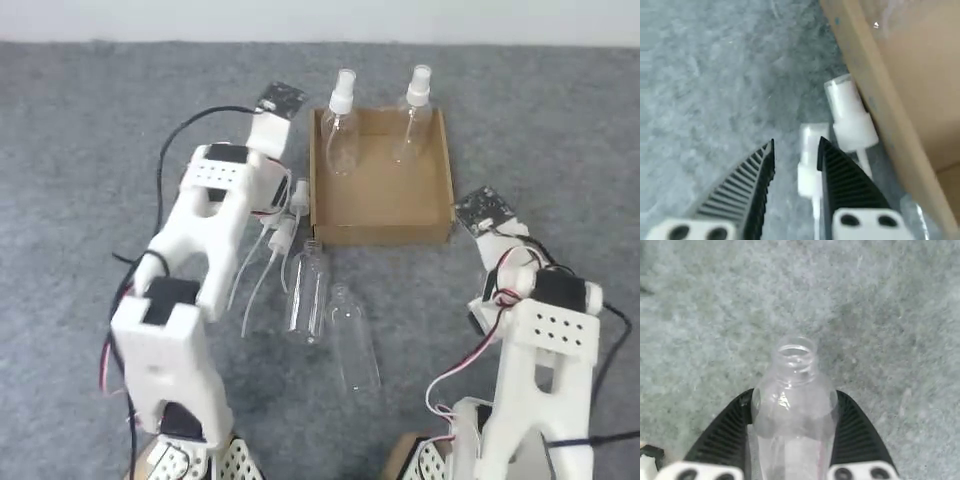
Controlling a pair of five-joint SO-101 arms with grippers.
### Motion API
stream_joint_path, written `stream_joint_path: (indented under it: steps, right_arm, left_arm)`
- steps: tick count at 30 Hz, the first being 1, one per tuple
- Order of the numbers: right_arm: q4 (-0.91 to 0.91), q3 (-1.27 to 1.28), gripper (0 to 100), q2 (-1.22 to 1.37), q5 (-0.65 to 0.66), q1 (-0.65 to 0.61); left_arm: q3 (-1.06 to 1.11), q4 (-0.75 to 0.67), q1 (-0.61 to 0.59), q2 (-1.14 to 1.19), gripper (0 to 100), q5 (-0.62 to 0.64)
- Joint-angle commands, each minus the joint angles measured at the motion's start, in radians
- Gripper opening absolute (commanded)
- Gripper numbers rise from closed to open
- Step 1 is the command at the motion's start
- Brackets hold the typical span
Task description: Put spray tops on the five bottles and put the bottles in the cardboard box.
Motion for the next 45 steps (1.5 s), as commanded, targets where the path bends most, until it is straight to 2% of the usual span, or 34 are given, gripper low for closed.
stream_joint_path:
  steps: [1,7,10,13,17,20,26,30,33,37,40,45]
  right_arm:
    - [0.008,0.008,0.9,-0.041,0.035,-0.007]
    - [-0.001,0.009,0.8,-0.050,0.028,-0.007]
    - [-0.001,0.005,0.7,-0.050,0.028,-0.008]
    - [-0.005,0.002,0.9,-0.051,0.028,-0.010]
    - [-0.084,0.002,0.7,-0.051,0.026,-0.064]
    - [-0.136,-0.023,0.7,-0.051,-0.005,-0.153]
    - [-0.176,-0.172,0.7,-0.051,-0.318,-0.354]
    - [-0.285,-0.181,0.7,-0.051,-0.370,-0.529]
    - [-0.302,-0.180,0.7,-0.051,-0.368,-0.611]
    - [-0.420,-0.170,0.7,-0.050,-0.377,-0.710]
    - [-0.515,-0.169,0.6,-0.050,-0.387,-0.771]
    - [-0.699,-0.063,0.6,-0.051,-0.517,-0.872]
  left_arm:
    - [-0.099,0.003,0.000,0.032,13,-0.008]
    - [-0.110,0.005,-0.023,0.107,13,-0.011]
    - [-0.114,0.026,-0.044,0.106,8,-0.012]
    - [-0.120,0.072,-0.057,0.097,1,-0.012]
    - [-0.153,0.181,-0.078,0.020,1,-0.005]
    - [-0.153,0.242,-0.095,-0.114,1,0.031]
    - [-0.101,0.376,-0.123,-0.486,1,0.081]
    - [0.025,0.388,-0.127,-0.752,1,0.112]
    - [0.136,0.384,-0.126,-0.951,1,0.114]
    - [0.237,0.307,-0.126,-1.195,1,0.123]
    - [0.280,0.261,-0.126,-1.343,1,0.193]
    - [0.317,0.173,-0.120,-1.508,1,0.293]
